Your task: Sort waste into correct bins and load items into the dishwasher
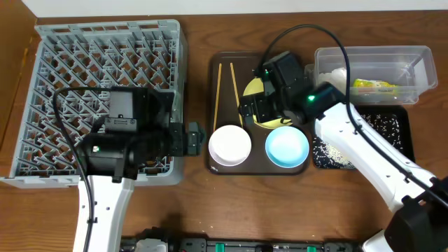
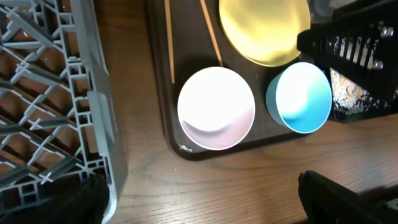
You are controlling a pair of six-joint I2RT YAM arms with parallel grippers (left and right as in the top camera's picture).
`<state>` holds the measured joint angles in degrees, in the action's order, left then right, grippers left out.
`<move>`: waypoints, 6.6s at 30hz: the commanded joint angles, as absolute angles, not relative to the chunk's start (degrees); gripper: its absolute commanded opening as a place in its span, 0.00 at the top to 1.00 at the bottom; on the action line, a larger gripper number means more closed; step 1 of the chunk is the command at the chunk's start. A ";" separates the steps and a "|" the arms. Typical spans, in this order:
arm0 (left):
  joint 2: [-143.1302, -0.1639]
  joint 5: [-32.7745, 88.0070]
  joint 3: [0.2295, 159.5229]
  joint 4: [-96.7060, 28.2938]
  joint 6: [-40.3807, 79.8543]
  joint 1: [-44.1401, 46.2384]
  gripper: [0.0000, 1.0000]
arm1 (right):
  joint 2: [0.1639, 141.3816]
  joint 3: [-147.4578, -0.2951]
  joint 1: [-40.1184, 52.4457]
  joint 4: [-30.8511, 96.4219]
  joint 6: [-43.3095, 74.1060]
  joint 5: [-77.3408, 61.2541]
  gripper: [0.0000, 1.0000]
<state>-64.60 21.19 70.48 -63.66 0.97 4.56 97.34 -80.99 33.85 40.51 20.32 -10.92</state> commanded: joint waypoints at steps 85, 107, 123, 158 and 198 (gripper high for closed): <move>-64.34 23.53 71.16 -59.68 3.73 4.91 0.02 | 0.27 -0.32 13.04 3.88 -8.86 -4.10 0.01; -94.50 4.86 82.56 -47.53 12.47 16.01 0.11 | 0.30 -0.32 13.04 3.88 -8.86 -4.10 0.01; -116.66 0.80 83.88 -36.01 11.62 21.63 0.38 | 0.27 -0.32 13.04 3.88 -8.86 -4.10 0.01; -109.82 0.78 83.77 -37.39 8.60 22.13 0.92 | 0.30 -0.32 13.04 3.88 -8.86 -4.10 0.01; -98.63 4.64 83.24 -49.10 3.27 9.52 0.58 | 0.30 -0.32 13.04 3.88 -8.84 -4.10 0.01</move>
<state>-100.31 -4.82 82.00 -50.50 0.47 5.89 0.67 -0.47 12.53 3.75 -8.21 -4.05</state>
